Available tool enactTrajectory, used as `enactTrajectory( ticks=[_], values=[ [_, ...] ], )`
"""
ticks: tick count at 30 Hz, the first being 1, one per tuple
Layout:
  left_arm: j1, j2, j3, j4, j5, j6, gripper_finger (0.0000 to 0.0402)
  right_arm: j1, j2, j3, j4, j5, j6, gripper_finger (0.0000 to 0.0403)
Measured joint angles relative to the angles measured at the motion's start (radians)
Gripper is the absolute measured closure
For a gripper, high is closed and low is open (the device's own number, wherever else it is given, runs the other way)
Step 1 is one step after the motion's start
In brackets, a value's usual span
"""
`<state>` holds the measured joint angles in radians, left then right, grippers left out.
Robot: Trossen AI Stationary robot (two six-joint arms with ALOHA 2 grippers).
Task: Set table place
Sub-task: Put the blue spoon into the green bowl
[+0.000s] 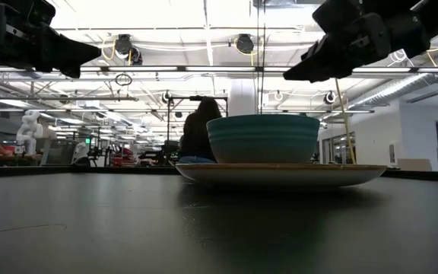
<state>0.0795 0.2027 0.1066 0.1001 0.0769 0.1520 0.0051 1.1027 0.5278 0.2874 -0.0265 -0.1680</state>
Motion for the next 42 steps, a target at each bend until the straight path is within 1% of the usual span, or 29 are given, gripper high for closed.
enactTrajectory(
  ticks=[19,23,26,31,35,42],
  values=[
    [0.0,0.0,0.0,0.0,0.0,0.0,0.0369,0.0,-0.001,0.0,0.0,0.0,0.025,0.0403],
    [0.0,0.0,0.0,0.0,0.0,0.0,0.0369,0.0,-0.03,0.0,-0.001,0.0,0.046,0.0403],
    [0.0,0.0,0.0,0.0,0.0,0.0,0.0369,-0.003,-0.077,0.0,-0.017,0.0,0.046,0.0403],
    [0.0,0.0,0.0,-0.002,0.0,0.0,0.0369,-0.016,-0.193,-0.012,-0.047,0.0,0.047,0.0403],
    [0.0,0.0,0.0,-0.002,-0.001,0.0,0.0369,-0.031,-0.307,-0.075,-0.03,0.0,0.062,0.0403],
    [0.0,0.0,0.0,-0.002,-0.001,0.0,0.0369,-0.045,-0.53,-0.243,0.059,0.001,0.142,0.0403]
  ],
)
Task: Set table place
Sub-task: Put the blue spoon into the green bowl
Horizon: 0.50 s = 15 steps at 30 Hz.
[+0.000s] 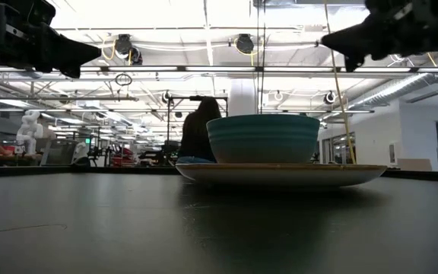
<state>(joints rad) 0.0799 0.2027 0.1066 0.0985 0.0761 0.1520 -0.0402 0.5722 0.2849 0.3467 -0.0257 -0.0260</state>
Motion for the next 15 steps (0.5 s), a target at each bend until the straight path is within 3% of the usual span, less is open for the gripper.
enactTrajectory(
  ticks=[6,15],
  values=[
    [0.0,0.0,0.0,0.0,0.0,0.0,0.0369,0.002,-0.114,-0.078,0.004,-0.002,0.004,0.0403],
    [0.0,0.0,0.0,-0.001,0.0,-0.006,0.0369,0.006,-0.204,-0.084,-0.088,-0.033,-0.046,0.0403]
  ],
)
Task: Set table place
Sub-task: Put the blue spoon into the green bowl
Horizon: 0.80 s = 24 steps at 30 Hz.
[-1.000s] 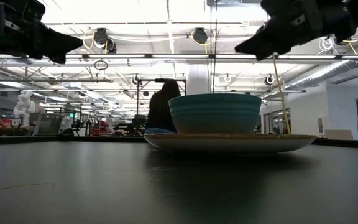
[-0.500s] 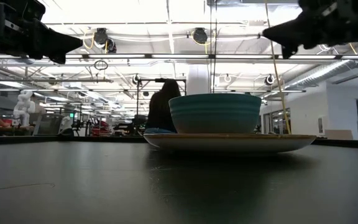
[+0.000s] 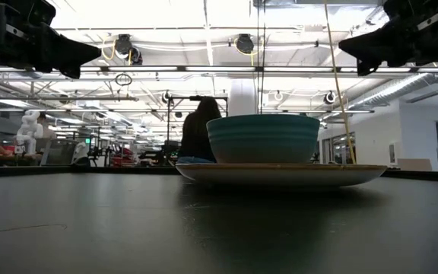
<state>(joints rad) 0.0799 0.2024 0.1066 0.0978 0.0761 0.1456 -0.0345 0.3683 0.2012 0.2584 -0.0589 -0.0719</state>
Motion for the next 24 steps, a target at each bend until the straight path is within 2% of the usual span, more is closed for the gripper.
enactTrajectory(
  ticks=[8,11,14,16,20,24],
  values=[
    [0.0,0.0,0.0,-0.002,0.0,0.0,0.0369,0.0,-0.063,0.0,-0.015,0.017,0.015,0.0403],
    [0.0,0.0,0.0,-0.002,0.0,0.0,0.0369,0.0,-0.069,0.0,-0.042,0.088,0.044,0.0403],
    [0.0,0.0,0.0,-0.002,0.0,-0.001,0.0369,-0.001,-0.069,0.0,-0.088,0.091,0.033,0.0403],
    [0.0,0.0,0.0,-0.002,0.0,-0.001,0.0369,0.0,-0.069,0.0,-0.092,0.072,0.031,0.0403],
    [0.0,0.0,0.0,-0.002,0.0,-0.001,0.0369,0.01,-0.083,0.0,-0.121,-0.039,-0.006,0.0403],
    [0.0,0.0,0.0,-0.001,0.0,-0.003,0.0369,0.027,-0.124,-0.013,-0.102,-0.05,-0.009,0.0403]
  ],
)
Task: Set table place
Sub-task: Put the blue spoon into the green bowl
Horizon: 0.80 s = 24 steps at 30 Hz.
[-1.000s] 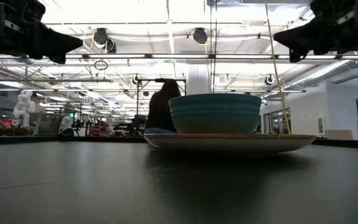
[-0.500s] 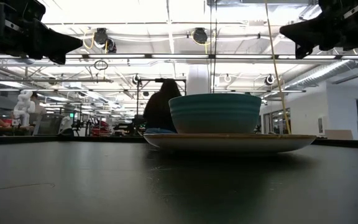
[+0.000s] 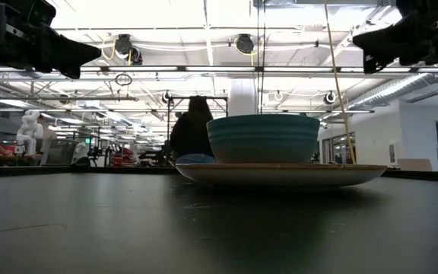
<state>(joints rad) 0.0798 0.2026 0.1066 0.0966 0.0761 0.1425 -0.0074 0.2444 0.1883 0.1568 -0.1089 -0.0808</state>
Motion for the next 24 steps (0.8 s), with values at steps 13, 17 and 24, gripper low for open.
enactTrajectory(
  ticks=[13,17,24],
  values=[
    [0.0,0.0,0.0,0.0,0.0,-0.002,0.0369,0.006,-0.198,-0.093,0.026,0.004,0.042,0.0403],
    [0.0,0.0,0.0,0.0,0.0,-0.002,0.0369,0.006,-0.243,-0.122,0.026,0.003,0.042,0.0403],
    [0.0,0.0,0.0,0.001,0.0,-0.002,0.0369,0.006,-0.242,-0.15,0.055,0.003,0.043,0.0403]
  ],
)
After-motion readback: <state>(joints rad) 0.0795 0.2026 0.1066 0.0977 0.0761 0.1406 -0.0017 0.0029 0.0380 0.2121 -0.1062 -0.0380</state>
